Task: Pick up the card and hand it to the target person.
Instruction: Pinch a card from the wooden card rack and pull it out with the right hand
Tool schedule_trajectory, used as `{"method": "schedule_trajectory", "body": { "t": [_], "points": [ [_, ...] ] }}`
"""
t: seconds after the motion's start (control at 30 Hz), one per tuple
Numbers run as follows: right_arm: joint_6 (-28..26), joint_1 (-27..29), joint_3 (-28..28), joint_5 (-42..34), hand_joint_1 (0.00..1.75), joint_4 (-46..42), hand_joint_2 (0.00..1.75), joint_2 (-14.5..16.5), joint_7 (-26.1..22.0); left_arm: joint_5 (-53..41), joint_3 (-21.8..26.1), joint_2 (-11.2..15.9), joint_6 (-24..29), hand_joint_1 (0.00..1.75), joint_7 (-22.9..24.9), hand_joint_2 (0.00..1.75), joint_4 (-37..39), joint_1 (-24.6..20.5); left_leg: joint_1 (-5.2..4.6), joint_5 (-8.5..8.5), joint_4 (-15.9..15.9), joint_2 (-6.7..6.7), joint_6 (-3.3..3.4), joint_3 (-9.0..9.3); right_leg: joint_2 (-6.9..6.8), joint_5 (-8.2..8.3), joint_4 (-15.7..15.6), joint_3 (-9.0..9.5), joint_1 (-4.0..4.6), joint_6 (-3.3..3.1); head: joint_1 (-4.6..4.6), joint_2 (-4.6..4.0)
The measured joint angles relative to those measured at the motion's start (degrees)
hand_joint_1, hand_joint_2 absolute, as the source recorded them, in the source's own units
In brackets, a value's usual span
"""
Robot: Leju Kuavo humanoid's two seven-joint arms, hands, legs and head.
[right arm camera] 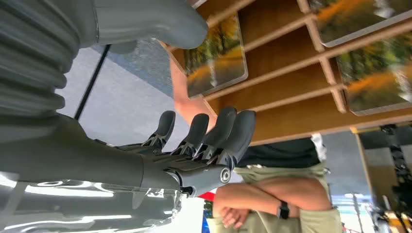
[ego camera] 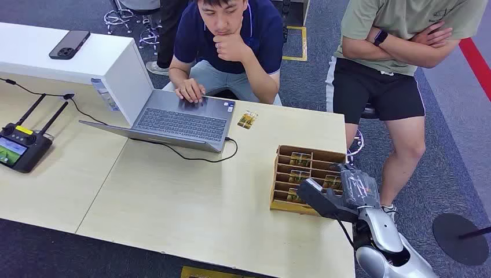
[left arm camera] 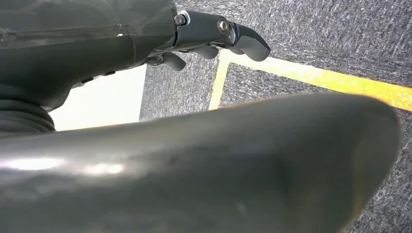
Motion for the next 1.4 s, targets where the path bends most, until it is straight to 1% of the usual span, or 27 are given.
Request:
{"method": "schedule_trajectory", "body": {
  "t": [1.4],
  "points": [
    [-1.36, -0.06, 0.0, -0.2, 1.75, -0.44, 1.75, 0.12, -1.33, 0.0, 0.0, 0.0, -0.21, 0.0, 0.02, 1.75, 0.0, 0.0, 0.0, 0.0, 0.0, 0.0, 0.0, -0.01, 0.0, 0.0, 0.0, 0.0, 0.0, 0.0, 0.0, 0.0]
  ]
}}
